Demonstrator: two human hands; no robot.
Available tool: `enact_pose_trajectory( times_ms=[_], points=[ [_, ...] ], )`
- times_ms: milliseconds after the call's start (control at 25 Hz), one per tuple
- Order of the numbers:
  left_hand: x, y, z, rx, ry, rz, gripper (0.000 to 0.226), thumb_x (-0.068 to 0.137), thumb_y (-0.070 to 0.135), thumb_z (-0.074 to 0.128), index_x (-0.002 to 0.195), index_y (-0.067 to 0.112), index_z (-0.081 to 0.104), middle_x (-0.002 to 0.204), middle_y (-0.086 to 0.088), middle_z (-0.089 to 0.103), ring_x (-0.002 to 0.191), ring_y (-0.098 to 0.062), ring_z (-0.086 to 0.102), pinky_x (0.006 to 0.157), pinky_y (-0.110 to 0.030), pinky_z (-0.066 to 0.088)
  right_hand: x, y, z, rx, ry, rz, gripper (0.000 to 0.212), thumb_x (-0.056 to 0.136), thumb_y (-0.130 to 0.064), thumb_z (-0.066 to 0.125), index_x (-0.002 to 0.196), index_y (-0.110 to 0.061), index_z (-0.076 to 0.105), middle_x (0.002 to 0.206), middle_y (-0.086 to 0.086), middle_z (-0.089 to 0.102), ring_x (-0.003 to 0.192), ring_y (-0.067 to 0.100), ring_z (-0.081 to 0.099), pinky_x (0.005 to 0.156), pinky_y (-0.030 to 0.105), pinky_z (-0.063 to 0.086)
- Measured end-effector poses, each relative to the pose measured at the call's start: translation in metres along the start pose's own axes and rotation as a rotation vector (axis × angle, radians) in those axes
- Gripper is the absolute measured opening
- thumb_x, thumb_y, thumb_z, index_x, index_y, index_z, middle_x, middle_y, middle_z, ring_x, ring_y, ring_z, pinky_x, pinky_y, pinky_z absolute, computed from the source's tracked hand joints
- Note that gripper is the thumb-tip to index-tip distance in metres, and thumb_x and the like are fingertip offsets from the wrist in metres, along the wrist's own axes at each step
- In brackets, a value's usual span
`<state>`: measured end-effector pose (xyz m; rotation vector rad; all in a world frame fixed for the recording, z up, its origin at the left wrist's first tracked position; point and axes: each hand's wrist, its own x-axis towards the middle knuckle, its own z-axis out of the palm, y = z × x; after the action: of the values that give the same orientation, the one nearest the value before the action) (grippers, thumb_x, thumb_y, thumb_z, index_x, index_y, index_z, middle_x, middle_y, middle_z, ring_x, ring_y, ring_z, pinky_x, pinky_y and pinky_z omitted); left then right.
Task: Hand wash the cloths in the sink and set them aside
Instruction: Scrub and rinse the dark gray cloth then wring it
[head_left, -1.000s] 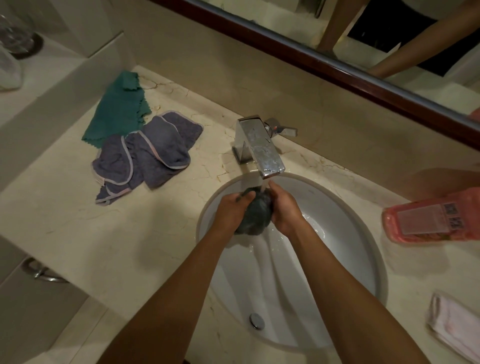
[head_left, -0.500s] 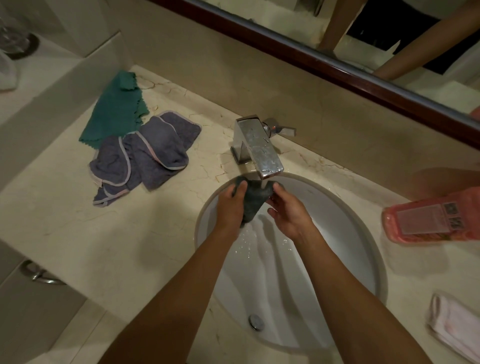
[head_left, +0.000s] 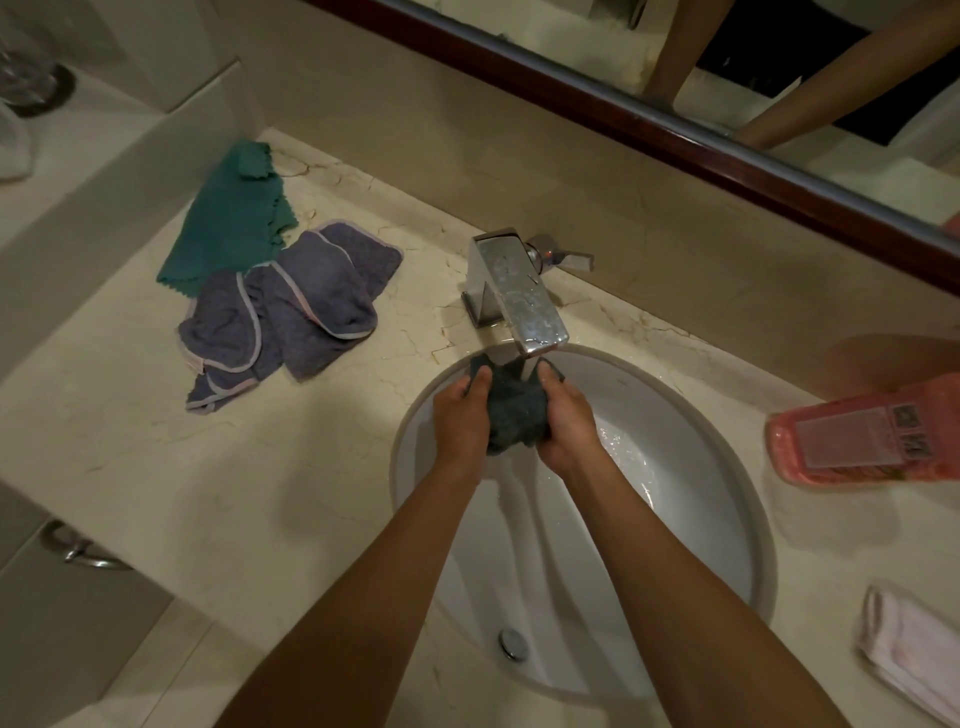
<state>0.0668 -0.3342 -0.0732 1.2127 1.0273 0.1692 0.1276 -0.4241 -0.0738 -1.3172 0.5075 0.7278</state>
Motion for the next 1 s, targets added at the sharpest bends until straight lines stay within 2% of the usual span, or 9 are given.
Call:
enact_pose_trajectory(
  times_ms=[160,280,360,440,560,720,880,920,1000],
  points=[
    [-0.008,-0.011,0.000,-0.003,0.014,-0.005,0.023,0.104,0.029,0.052,0.091,0.025,0.070,0.089,0.001,0.072,0.083,-0.012,0.069,0.069,-0.025,0.054,0.003,0.001,0.009,0.015,0.033,0.133,0.046,0.096,-0.054,0.057,0.109,-0.011,0.065,0.102,0.017,0.075,0.094,0.033,0.073,0.086,0.049,0.060],
    [-0.009,-0.014,-0.003,-0.043,0.047,-0.012,0.022,0.105,0.030,0.049,0.095,0.025,0.068,0.091,0.002,0.071,0.085,-0.011,0.067,0.070,-0.024,0.052,-0.001,0.004,0.013,0.096,-0.028,0.240,0.058,0.098,-0.061,0.046,0.118,-0.010,0.065,0.107,0.018,0.075,0.100,0.033,0.072,0.080,0.044,0.059],
    [-0.008,-0.011,-0.006,-0.057,0.078,0.002,0.021,0.105,0.033,0.048,0.092,0.030,0.065,0.090,0.006,0.068,0.084,-0.008,0.064,0.068,-0.022,0.051,-0.002,0.008,0.012,0.105,-0.054,0.195,0.047,0.101,-0.050,0.049,0.120,-0.010,0.065,0.106,0.015,0.076,0.104,0.031,0.070,0.079,0.041,0.059],
    [-0.007,-0.008,-0.007,-0.040,0.068,0.031,0.021,0.105,0.033,0.048,0.091,0.031,0.064,0.089,0.008,0.067,0.080,-0.004,0.062,0.058,-0.013,0.047,-0.002,0.009,0.012,0.152,-0.048,0.150,0.037,0.101,-0.039,0.054,0.119,-0.008,0.065,0.110,0.017,0.074,0.108,0.033,0.069,0.085,0.045,0.059],
    [-0.009,-0.009,-0.003,0.040,-0.005,0.077,0.021,0.104,0.032,0.052,0.088,0.029,0.065,0.083,0.006,0.070,0.069,0.000,0.066,0.054,-0.006,0.045,-0.002,0.006,0.021,0.128,0.003,0.134,0.022,0.099,-0.026,0.059,0.101,-0.006,0.068,0.109,0.023,0.072,0.106,0.037,0.069,0.092,0.049,0.058],
    [-0.011,-0.012,-0.001,0.065,-0.028,0.095,0.022,0.102,0.030,0.055,0.082,0.026,0.065,0.081,0.000,0.071,0.066,-0.002,0.065,0.060,-0.015,0.050,0.000,0.001,0.029,0.137,0.083,0.181,0.029,0.102,-0.031,0.054,0.100,-0.004,0.065,0.097,0.021,0.072,0.086,0.034,0.072,0.086,0.048,0.060],
    [-0.011,-0.015,0.001,0.087,-0.049,0.105,0.021,0.101,0.029,0.057,0.082,0.027,0.066,0.084,-0.002,0.072,0.079,-0.017,0.070,0.072,-0.028,0.056,0.000,0.003,0.029,0.108,0.094,0.221,0.048,0.100,-0.046,0.053,0.120,-0.003,0.065,0.109,0.022,0.072,0.098,0.036,0.072,0.091,0.049,0.058],
    [-0.012,-0.017,0.001,0.082,-0.057,0.110,0.020,0.100,0.028,0.058,0.083,0.027,0.067,0.084,0.001,0.073,0.081,-0.017,0.070,0.073,-0.029,0.057,0.001,0.003,0.027,0.133,0.089,0.224,0.054,0.098,-0.052,0.052,0.119,-0.004,0.066,0.111,0.022,0.072,0.099,0.036,0.072,0.089,0.048,0.059],
    [-0.012,-0.018,-0.001,0.043,-0.056,0.103,0.018,0.101,0.030,0.057,0.086,0.028,0.068,0.086,0.005,0.072,0.082,-0.013,0.070,0.074,-0.027,0.055,0.001,0.001,0.023,0.169,0.051,0.220,0.057,0.094,-0.062,0.051,0.105,-0.008,0.069,0.099,0.017,0.075,0.088,0.031,0.074,0.077,0.043,0.062]
  ],
)
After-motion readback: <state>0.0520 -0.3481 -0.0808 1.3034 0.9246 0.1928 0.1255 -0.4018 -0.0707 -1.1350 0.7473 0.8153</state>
